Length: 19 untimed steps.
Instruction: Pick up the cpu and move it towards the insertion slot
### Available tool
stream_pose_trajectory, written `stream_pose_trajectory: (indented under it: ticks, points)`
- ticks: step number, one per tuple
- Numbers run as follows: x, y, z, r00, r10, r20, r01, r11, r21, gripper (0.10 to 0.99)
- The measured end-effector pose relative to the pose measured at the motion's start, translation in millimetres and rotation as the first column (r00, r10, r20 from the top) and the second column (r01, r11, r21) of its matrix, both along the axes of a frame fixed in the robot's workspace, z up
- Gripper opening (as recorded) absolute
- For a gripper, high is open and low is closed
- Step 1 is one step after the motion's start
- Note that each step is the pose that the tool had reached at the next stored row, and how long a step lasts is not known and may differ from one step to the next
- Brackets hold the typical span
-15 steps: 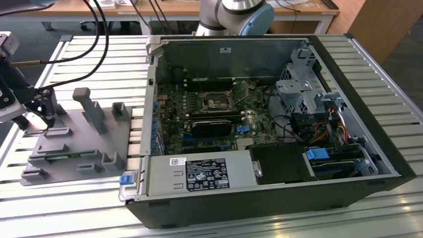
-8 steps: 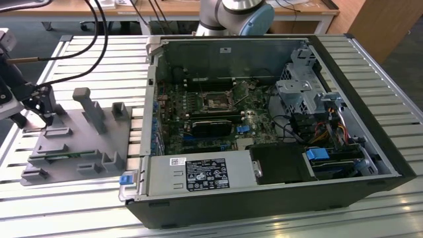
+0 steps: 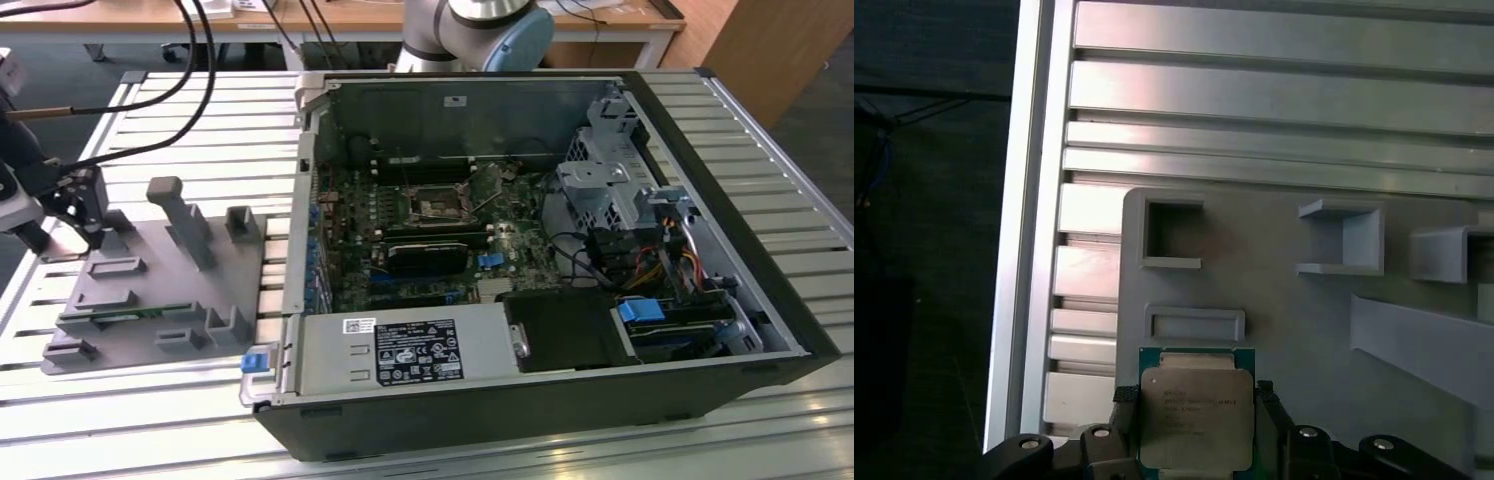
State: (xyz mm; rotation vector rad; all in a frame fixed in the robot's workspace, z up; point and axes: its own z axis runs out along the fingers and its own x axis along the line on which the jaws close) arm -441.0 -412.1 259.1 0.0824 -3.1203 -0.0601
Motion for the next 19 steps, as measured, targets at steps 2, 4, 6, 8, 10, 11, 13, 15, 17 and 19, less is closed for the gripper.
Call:
stream_pose_trajectory:
  ticks: [2,4,6,8,10,11,13,15,17,19]
  points:
    - [0.0,0.0,1.8,1.0000,0.000,0.0000,0.000,1.0000,0.000,0.541]
    - [0.0,0.1,3.7,1.0000,0.000,-0.0001,0.000,1.0000,0.000,0.541]
    - [0.0,0.1,5.6,1.0000,0.000,0.0000,0.000,1.0000,0.000,0.541]
    - [0.0,0.1,7.9,1.0000,0.000,-0.0001,0.000,1.0000,0.000,0.541]
    - [0.0,0.2,8.6,1.0000,0.000,0.0002,0.000,1.0000,0.000,0.541]
    - [0.0,0.3,8.9,1.0000,0.000,0.0002,0.000,1.0000,0.000,0.541]
    - [0.0,0.3,9.4,1.0000,0.000,0.0001,0.000,1.0000,0.000,0.541]
    - [0.0,0.3,9.9,1.0000,0.000,0.0000,0.000,1.0000,0.000,0.541]
    - [0.0,0.3,10.3,1.0000,0.000,-0.0001,0.000,1.0000,0.000,0.541]
    - [0.0,0.3,10.7,1.0000,0.000,0.0000,0.000,1.0000,0.000,0.541]
